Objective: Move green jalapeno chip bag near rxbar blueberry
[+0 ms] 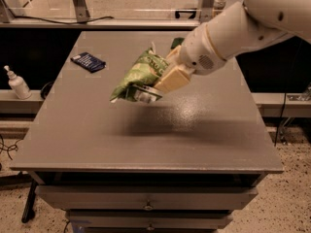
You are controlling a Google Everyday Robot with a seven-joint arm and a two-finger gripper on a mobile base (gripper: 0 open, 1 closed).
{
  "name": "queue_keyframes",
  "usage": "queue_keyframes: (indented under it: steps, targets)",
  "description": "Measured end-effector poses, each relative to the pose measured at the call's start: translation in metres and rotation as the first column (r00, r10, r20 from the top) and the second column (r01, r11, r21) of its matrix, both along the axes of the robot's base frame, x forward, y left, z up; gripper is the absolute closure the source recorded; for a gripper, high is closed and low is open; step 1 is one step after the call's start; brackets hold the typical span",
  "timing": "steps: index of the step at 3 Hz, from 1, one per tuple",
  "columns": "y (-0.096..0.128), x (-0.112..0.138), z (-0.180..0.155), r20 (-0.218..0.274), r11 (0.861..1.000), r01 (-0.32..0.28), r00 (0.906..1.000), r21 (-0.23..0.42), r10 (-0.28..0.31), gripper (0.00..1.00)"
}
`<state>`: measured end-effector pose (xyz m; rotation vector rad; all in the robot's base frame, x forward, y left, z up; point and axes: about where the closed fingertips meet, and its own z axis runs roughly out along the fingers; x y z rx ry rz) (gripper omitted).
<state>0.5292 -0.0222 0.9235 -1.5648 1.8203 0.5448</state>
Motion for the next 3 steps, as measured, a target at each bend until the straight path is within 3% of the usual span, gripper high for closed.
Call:
queue_keyframes:
  steps: [2,3]
  targets:
    - [0.059,0.096,0.018,0.075,0.997,0.005,0.9971,0.073,-0.010,1.00]
    - [0.076,0.136,0.008,0.094,0.992,-0.001,0.9955,0.123,-0.011,1.00]
